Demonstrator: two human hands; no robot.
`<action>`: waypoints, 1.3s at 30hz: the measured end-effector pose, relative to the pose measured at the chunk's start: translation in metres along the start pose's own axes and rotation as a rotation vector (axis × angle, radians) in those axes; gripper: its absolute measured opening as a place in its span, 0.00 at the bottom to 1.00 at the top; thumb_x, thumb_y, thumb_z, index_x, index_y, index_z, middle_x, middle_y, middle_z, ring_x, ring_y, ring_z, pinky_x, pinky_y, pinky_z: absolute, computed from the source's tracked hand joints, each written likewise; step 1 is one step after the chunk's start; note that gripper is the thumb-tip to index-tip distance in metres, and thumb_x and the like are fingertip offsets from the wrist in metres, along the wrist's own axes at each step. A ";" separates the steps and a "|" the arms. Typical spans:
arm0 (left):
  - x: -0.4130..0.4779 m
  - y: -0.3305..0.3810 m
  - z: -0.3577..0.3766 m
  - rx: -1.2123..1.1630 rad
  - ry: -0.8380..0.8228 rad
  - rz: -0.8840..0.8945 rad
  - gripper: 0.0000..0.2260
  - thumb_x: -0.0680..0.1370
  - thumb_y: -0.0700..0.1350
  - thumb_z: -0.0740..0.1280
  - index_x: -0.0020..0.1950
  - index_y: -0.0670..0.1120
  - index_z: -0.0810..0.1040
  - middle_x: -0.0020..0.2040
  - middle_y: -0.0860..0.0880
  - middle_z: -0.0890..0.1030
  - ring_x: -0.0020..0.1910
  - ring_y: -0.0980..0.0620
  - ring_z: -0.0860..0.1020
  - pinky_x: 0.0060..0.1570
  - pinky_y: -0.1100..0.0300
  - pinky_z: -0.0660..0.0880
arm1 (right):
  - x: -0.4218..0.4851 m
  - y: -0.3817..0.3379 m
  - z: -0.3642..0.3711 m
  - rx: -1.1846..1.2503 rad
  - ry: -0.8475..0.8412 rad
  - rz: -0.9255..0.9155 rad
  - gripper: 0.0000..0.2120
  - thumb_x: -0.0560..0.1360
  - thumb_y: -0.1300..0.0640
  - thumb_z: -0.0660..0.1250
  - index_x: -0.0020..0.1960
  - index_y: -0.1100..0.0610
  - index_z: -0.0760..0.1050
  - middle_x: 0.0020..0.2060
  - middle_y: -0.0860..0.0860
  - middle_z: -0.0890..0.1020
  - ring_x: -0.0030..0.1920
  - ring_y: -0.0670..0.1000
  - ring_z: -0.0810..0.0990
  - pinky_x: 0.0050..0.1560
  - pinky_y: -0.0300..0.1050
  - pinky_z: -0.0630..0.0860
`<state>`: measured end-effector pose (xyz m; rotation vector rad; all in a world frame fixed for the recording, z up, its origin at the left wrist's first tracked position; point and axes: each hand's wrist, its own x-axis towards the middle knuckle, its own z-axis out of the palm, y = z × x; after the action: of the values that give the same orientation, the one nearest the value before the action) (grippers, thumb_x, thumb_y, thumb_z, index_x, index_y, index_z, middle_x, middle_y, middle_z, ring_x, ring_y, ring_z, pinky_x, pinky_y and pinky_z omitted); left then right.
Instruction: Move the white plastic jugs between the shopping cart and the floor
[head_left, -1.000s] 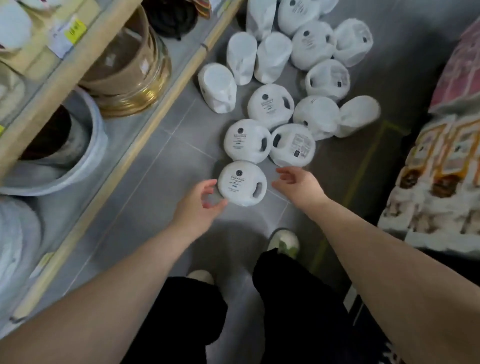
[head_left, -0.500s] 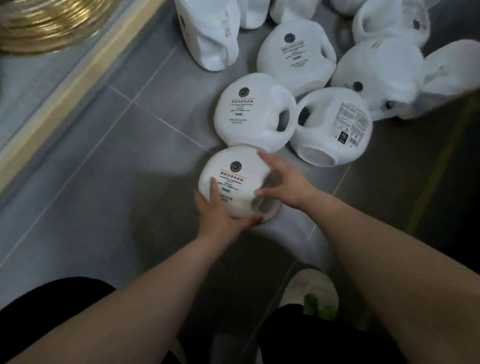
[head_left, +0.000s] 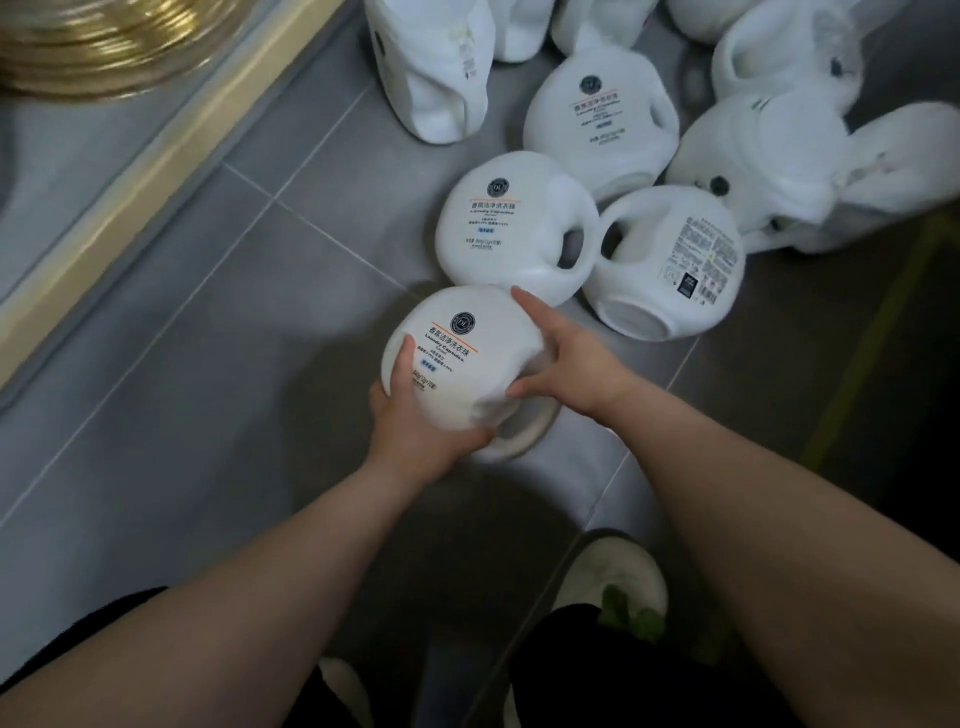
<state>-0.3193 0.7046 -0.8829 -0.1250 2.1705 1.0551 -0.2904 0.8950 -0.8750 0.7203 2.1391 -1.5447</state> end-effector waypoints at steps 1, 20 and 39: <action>-0.009 0.008 -0.011 -0.016 -0.008 0.006 0.56 0.59 0.50 0.81 0.77 0.61 0.49 0.73 0.46 0.57 0.68 0.49 0.67 0.59 0.62 0.69 | -0.010 -0.015 -0.004 -0.003 -0.006 -0.002 0.49 0.63 0.72 0.76 0.76 0.47 0.58 0.68 0.47 0.69 0.68 0.45 0.65 0.60 0.27 0.64; -0.378 0.258 -0.370 -0.307 0.142 0.192 0.52 0.54 0.51 0.80 0.74 0.64 0.59 0.72 0.56 0.65 0.68 0.57 0.67 0.69 0.53 0.67 | -0.341 -0.488 -0.041 -0.113 0.020 -0.309 0.35 0.71 0.59 0.75 0.73 0.44 0.66 0.60 0.40 0.76 0.56 0.38 0.74 0.54 0.21 0.67; -0.562 0.189 -0.482 -0.830 0.804 0.037 0.51 0.50 0.53 0.80 0.70 0.67 0.64 0.67 0.54 0.73 0.60 0.49 0.78 0.54 0.43 0.79 | -0.403 -0.666 0.128 -0.339 -0.564 -0.739 0.35 0.68 0.61 0.76 0.71 0.46 0.69 0.64 0.44 0.76 0.60 0.45 0.76 0.65 0.41 0.71</action>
<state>-0.2398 0.3657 -0.2025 -1.0376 2.2004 2.1377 -0.3822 0.5341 -0.1797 -0.6242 2.2024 -1.3850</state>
